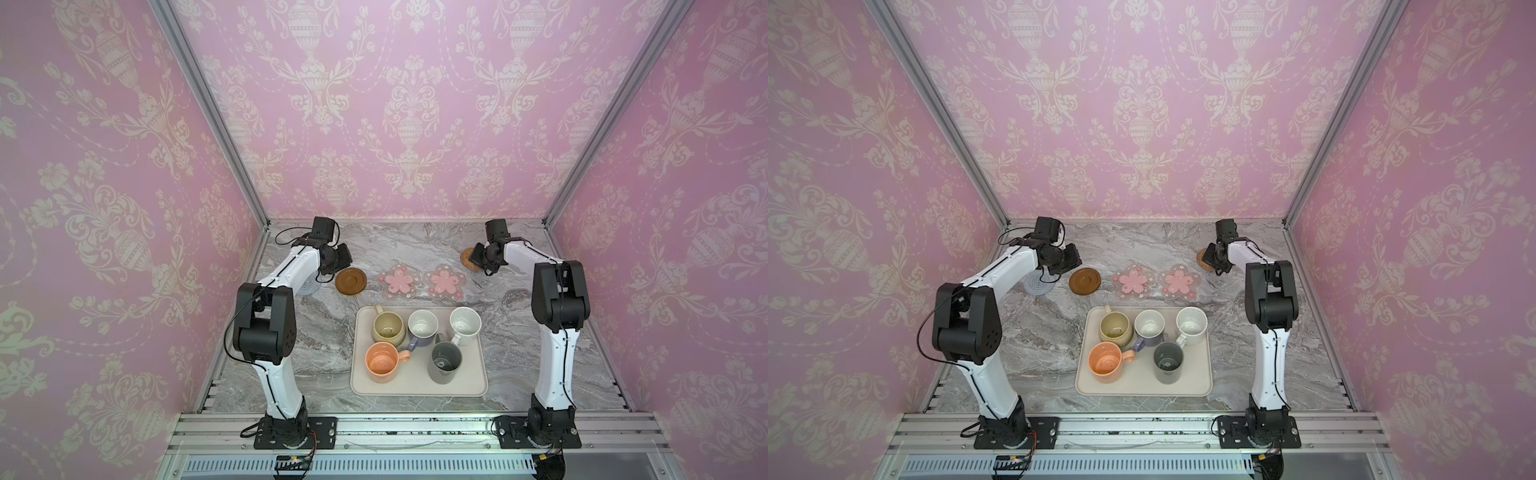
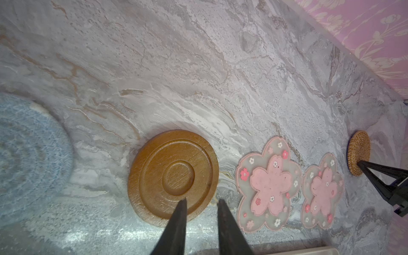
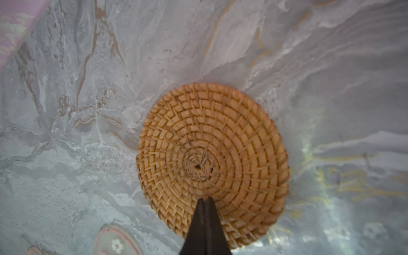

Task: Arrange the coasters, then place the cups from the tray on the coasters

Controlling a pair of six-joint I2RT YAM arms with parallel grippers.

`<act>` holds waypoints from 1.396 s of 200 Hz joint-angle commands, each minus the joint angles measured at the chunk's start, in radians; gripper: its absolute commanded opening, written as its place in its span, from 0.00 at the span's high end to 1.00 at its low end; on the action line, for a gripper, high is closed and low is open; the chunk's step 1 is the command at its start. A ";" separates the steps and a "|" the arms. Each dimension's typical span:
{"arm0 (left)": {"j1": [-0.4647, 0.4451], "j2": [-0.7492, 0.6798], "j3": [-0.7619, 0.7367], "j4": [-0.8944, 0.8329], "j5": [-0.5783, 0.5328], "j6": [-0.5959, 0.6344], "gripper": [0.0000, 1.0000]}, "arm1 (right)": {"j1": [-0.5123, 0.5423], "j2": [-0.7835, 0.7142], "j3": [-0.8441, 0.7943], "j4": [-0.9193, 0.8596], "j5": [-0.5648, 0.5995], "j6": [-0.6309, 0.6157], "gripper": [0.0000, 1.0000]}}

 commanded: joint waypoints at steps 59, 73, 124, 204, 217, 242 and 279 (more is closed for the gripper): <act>-0.014 -0.100 -0.021 -0.033 0.013 -0.014 0.71 | -0.034 -0.175 -0.215 0.026 0.011 -0.011 1.00; -0.016 -0.112 -0.025 -0.036 0.011 -0.013 0.71 | -0.035 -0.193 -0.240 0.023 0.020 -0.017 1.00; -0.016 -0.146 -0.045 -0.045 0.004 -0.013 0.71 | -0.043 -0.228 -0.277 0.019 0.034 -0.026 1.00; -0.017 -0.149 -0.057 -0.038 0.002 -0.015 0.71 | -0.045 -0.273 -0.269 0.081 -0.013 -0.042 0.93; -0.018 -0.148 -0.060 -0.037 0.002 -0.014 0.71 | -0.045 -0.253 -0.256 0.096 -0.038 -0.034 0.88; -0.018 -0.143 -0.059 -0.038 -0.010 -0.007 0.71 | -0.043 -0.211 -0.245 0.150 -0.078 -0.007 0.79; -0.018 -0.117 -0.059 -0.034 -0.014 0.003 0.71 | -0.039 -0.148 -0.208 0.221 -0.126 0.069 0.75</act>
